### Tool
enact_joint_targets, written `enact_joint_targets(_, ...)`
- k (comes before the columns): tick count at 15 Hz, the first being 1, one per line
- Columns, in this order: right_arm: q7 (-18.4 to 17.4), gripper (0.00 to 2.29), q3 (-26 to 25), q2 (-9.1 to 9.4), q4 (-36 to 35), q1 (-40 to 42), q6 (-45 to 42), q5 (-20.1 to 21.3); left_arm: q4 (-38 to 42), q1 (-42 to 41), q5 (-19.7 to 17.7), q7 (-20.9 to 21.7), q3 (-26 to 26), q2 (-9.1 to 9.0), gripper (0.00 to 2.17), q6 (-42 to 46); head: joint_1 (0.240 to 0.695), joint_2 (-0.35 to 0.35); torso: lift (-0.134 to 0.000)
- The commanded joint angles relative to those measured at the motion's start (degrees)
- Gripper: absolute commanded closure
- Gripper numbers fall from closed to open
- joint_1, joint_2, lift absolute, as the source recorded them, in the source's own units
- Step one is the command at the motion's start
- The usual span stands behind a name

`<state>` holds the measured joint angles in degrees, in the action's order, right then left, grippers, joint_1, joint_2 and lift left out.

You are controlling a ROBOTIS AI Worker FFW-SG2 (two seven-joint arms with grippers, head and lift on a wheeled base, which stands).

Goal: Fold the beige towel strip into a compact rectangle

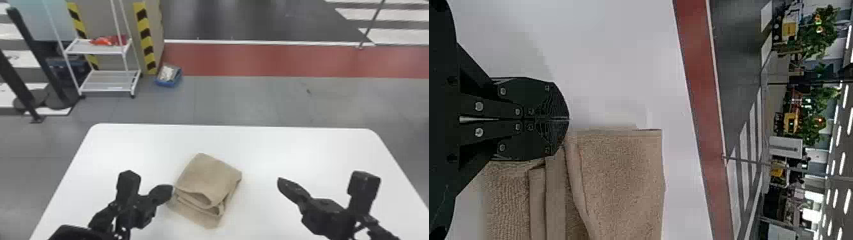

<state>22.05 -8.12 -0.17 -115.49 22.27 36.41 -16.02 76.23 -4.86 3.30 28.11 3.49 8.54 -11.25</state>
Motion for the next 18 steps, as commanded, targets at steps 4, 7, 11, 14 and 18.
enact_joint_targets(4, -0.6, 1.59, 2.0, 0.17, -1.5, -1.9, 4.5, -1.7, 7.9, -7.1, -0.4, 0.2, -0.5, 0.16, 1.68, -3.7, 0.695, 0.004, 0.000)
enact_joint_targets(7, -1.6, 1.59, 3.6, 0.17, -2.2, -3.5, 6.8, -1.7, 14.3, -11.3, -1.5, 1.2, -0.6, 0.16, 1.68, -6.1, 0.695, 0.022, 0.000)
enact_joint_targets(11, -2.5, 1.59, 4.1, 0.17, -2.5, -4.7, 9.1, -3.6, 16.8, -14.1, -3.7, 1.6, 0.3, -0.02, 1.68, -7.7, 0.695, 0.031, 0.000)
enact_joint_targets(14, -2.6, 1.59, 3.5, 0.17, -2.6, -5.0, 10.1, -5.2, 17.5, -14.9, -5.7, 1.7, 1.1, -0.02, 1.68, -7.9, 0.695, 0.023, 0.000)
enact_joint_targets(18, -3.2, 1.59, 3.5, 0.09, -1.8, -6.4, 10.1, -5.0, 20.2, -16.6, -6.7, 1.4, 2.1, -0.19, 1.68, -7.9, 0.695, -0.001, 0.000)
